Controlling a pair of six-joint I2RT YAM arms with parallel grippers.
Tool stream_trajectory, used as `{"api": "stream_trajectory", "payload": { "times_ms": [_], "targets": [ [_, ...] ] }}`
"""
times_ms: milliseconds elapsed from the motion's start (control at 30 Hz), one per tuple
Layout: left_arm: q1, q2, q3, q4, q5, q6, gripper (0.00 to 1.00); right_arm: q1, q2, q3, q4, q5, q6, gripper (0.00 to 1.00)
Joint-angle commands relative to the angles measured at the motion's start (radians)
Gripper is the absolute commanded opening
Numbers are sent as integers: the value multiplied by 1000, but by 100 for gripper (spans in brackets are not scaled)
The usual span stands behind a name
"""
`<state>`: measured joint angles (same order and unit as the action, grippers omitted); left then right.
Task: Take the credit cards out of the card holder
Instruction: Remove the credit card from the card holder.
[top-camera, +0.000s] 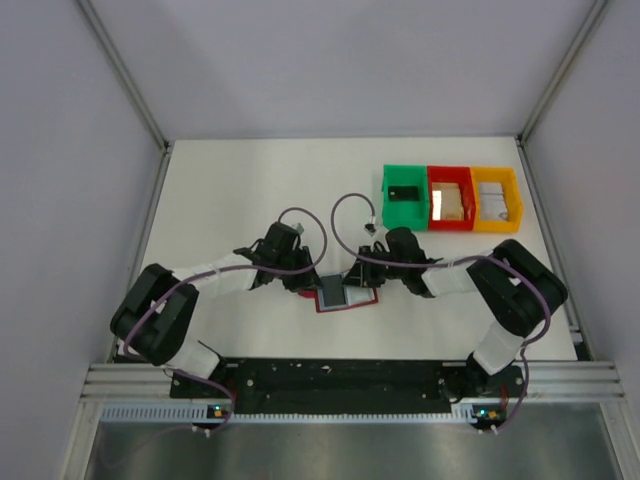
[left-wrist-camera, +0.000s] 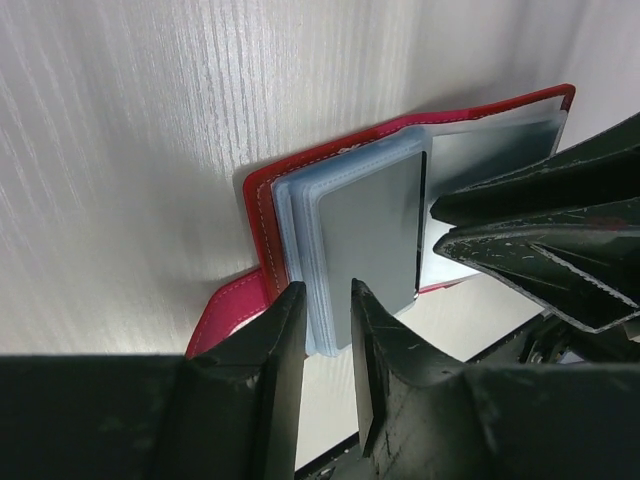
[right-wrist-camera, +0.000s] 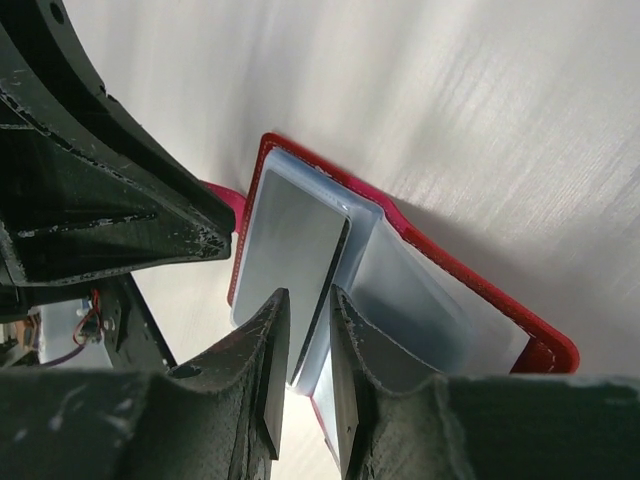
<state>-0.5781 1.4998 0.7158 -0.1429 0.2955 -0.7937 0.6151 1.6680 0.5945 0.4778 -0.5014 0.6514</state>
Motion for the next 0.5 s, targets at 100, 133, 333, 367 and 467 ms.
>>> {"api": "stream_trajectory", "payload": {
  "times_ms": [100,133,333,367,467],
  "targets": [
    [-14,56,5,16,33,-6,26,-5,53,16,45,-60,24,23],
    [-14,60,5,16,33,-7,26,-5,59,19,45,-62,27,23],
    [-20,86,4,17,31,-4,18,-5,79,21,67,-89,45,23],
    [-22,89,4,17,31,-6,17,-3,81,18,79,-97,53,23],
    [-25,99,4,19,31,-4,15,-6,90,11,131,-126,77,21]
  ]
}}
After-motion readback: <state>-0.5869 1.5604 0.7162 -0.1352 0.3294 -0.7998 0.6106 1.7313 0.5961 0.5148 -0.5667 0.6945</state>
